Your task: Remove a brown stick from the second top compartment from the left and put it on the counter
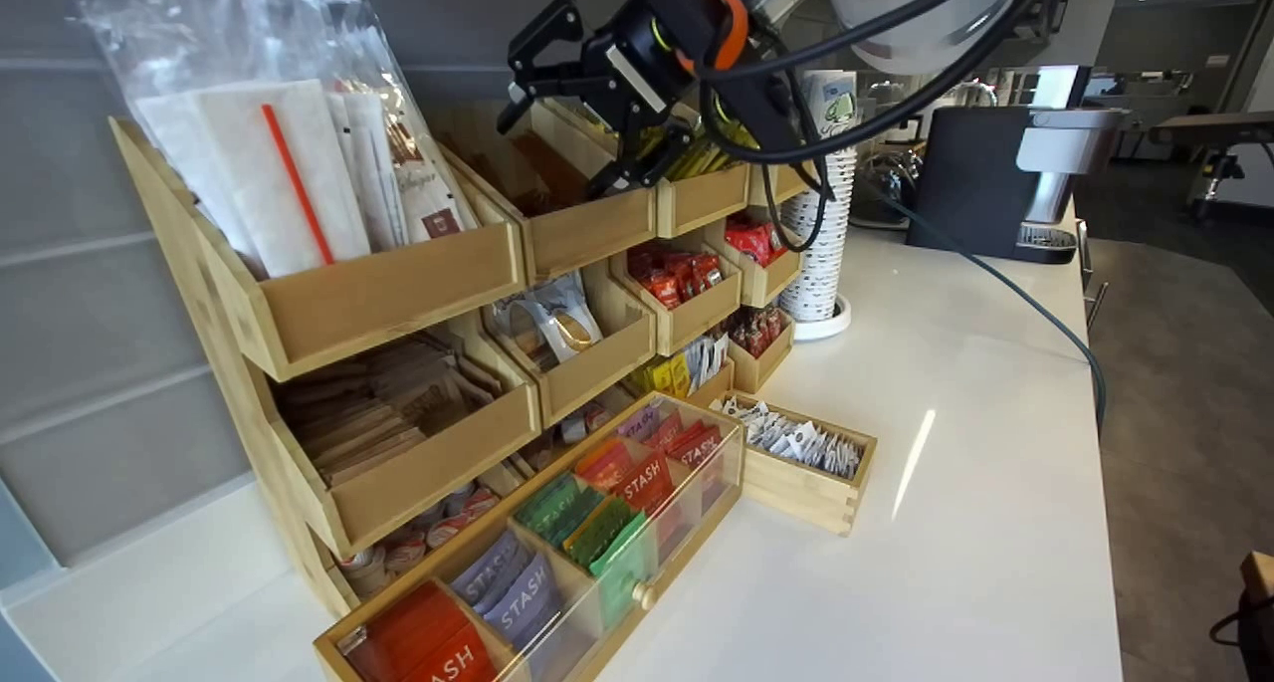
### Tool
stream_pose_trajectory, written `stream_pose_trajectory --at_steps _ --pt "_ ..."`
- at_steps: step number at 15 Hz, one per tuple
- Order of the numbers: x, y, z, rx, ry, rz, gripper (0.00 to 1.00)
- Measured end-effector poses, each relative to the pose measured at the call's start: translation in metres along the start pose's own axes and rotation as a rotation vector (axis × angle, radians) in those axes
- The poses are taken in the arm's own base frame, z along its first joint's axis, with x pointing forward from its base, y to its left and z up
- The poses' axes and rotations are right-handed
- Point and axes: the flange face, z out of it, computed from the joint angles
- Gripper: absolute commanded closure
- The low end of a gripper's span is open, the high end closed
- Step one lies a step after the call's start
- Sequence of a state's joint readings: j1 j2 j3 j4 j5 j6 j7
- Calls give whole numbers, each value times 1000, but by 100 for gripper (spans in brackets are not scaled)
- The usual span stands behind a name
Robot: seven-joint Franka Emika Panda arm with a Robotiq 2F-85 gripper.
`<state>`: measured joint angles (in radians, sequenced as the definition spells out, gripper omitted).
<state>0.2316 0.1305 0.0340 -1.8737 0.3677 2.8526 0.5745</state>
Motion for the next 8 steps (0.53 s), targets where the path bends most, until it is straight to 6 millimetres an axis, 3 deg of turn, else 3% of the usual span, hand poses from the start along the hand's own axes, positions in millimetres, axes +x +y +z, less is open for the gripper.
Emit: stream_pose_trajectory --at_steps 8 --pt "-4 -8 2 -7 -33 24 0"
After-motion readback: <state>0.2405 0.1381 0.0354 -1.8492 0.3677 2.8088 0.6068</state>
